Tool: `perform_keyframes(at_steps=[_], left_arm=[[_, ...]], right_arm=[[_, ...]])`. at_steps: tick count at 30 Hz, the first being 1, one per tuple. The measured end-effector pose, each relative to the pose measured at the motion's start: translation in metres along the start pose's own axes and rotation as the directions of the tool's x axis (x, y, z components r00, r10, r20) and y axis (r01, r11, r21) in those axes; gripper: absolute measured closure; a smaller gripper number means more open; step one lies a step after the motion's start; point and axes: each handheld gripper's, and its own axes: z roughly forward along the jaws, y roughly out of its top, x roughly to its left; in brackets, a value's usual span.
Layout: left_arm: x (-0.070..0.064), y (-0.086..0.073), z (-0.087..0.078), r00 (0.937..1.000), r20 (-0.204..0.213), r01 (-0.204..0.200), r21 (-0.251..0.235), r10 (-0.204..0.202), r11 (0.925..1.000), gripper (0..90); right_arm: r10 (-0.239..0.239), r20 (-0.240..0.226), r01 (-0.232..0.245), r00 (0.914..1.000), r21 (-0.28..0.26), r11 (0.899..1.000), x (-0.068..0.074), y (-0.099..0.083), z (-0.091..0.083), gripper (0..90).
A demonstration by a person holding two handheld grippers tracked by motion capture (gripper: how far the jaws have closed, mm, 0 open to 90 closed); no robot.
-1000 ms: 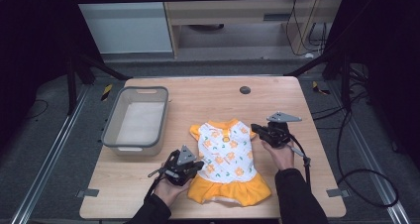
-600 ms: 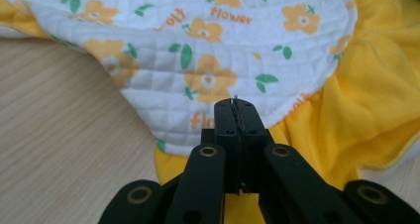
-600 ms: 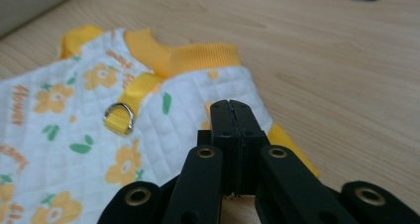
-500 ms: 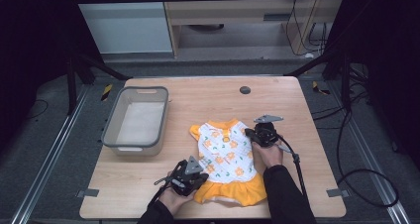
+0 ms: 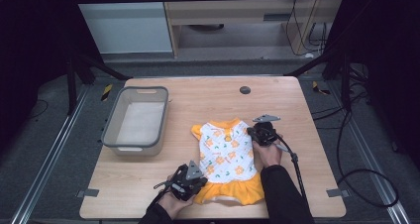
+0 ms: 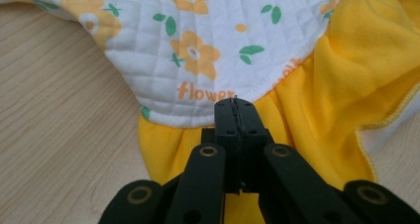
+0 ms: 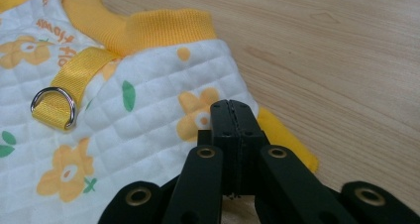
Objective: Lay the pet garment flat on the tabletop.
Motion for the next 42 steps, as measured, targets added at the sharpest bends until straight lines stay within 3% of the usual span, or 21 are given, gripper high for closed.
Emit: perform_keyframes(at_steps=[6, 13, 15, 21, 25, 31, 36, 42], left_arm=[[0.005, 0.002, -0.009, 0.9998, 0.006, 0.02, -0.046, -0.02, 0.9987, 80.9], [0.017, 0.004, -0.03, 0.9975, -0.027, 0.061, -0.133, -0.065, 0.9892, 68.4], [0.025, 0.0, -0.036, 0.9955, -0.039, 0.079, -0.16, -0.087, 0.984, 60.6], [0.034, -0.007, -0.042, 0.9924, -0.073, 0.084, -0.187, -0.099, 0.9787, 48.3], [0.039, -0.014, -0.047, 0.9916, -0.084, 0.079, -0.197, -0.097, 0.9772, 39.4], [0.047, -0.027, -0.054, 0.9882, -0.107, 0.086, -0.202, -0.109, 0.9756, 30.6], [0.055, -0.039, -0.061, 0.9843, -0.122, 0.101, -0.205, -0.128, 0.9735, 24.8], [0.063, -0.051, -0.068, 0.9782, -0.144, 0.119, -0.2, -0.15, 0.9726, 18.8]], right_arm=[[0.019, -0.034, -0.021, 0.9992, -0.045, 0.999, -0.001, 0.0, -0.011, 90.0], [0.031, -0.065, -0.039, 0.9974, -0.115, 0.993, -0.001, 0.002, -0.044, 84.8], [0.036, -0.071, -0.046, 0.9969, -0.138, 0.989, -0.001, 0.0, -0.059, 76.4], [0.017, -0.064, -0.027, 0.9978, -0.156, 0.987, 0.0, -0.009, -0.08, 60.8], [0.055, -0.09, -0.071, 0.9944, -0.186, 0.98, -0.003, -0.02, -0.096, 46.2], [0.058, -0.106, -0.076, 0.9927, -0.176, 0.981, -0.003, -0.038, -0.113, 31.2], [0.063, -0.11, -0.083, 0.992, -0.191, 0.978, -0.002, -0.05, -0.125, 23.4], [0.055, -0.081, -0.068, 0.9952, -0.177, 0.982, 0.001, -0.068, -0.133, 19.4]])
